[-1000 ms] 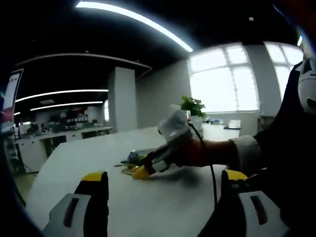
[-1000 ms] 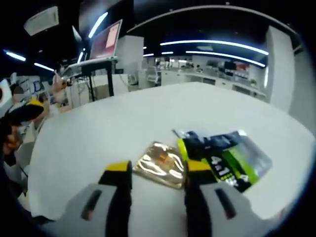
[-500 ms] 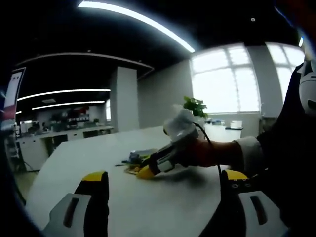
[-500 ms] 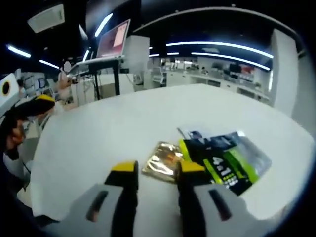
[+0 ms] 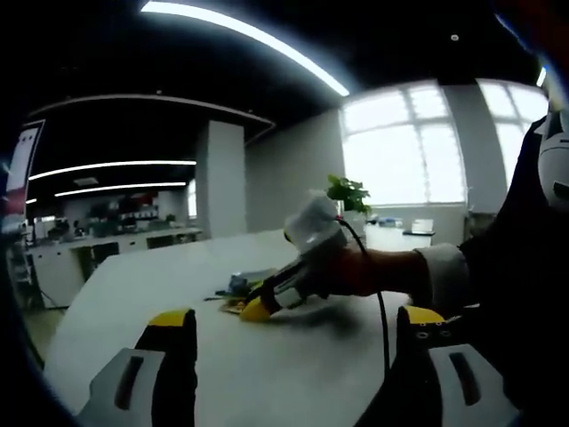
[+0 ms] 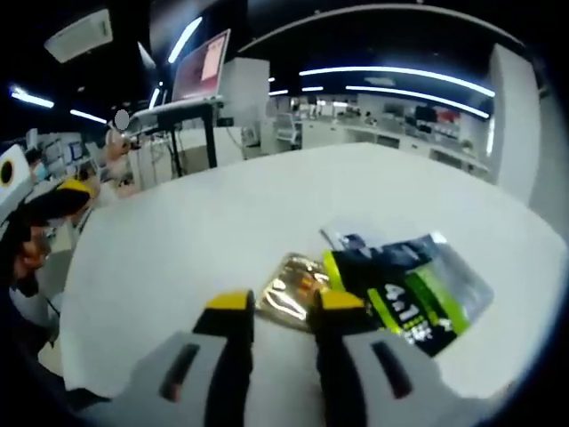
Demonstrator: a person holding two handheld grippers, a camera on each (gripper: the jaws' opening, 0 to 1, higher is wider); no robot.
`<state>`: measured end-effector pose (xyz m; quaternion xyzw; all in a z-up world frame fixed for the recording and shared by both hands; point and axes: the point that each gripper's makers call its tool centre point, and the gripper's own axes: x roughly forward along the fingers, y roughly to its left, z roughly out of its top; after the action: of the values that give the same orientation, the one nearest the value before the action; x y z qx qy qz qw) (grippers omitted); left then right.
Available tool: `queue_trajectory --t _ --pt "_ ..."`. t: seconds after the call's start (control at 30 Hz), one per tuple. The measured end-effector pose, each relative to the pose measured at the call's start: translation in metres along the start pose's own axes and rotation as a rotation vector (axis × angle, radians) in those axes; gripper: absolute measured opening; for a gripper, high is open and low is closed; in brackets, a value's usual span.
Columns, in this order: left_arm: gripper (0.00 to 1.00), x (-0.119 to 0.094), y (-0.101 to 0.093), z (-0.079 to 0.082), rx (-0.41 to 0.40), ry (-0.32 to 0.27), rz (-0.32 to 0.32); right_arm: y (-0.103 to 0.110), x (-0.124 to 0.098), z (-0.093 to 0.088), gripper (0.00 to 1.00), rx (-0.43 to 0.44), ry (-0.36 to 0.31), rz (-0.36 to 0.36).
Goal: Arrange the skincare products in the storage area until every visible bottle or jar stands upright without overlapping.
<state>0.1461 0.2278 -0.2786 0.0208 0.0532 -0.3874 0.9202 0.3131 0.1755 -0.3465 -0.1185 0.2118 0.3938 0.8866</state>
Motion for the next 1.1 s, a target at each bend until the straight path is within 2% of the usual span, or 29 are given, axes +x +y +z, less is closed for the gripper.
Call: queue_trajectory --t 0.37,0.47,0.57,0.8,1.0,1.1 --pt "0.94 -0.001 0.0 0.002 0.002 -0.001 -0.001 0.007 -0.001 0.0 0.2 -0.006 0.004 0.027" --pt "0.94 -0.001 0.002 0.001 0.0 0.0 0.002 0.01 -0.001 0.0 0.15 0.0 0.004 0.042" --pt "0.94 -0.001 0.003 0.001 -0.001 0.001 0.004 0.02 0.001 0.001 0.06 0.02 -0.004 0.092" --pt "0.94 -0.002 0.004 0.001 0.002 0.003 0.007 0.024 -0.004 0.001 0.0 -0.028 0.004 0.091" --pt "0.94 -0.003 0.006 0.001 -0.003 -0.001 0.008 0.014 -0.01 0.002 0.01 -0.035 -0.014 0.048" --pt "0.94 -0.003 0.007 0.001 -0.004 -0.001 0.01 0.008 -0.012 -0.002 0.08 -0.033 0.011 0.026"
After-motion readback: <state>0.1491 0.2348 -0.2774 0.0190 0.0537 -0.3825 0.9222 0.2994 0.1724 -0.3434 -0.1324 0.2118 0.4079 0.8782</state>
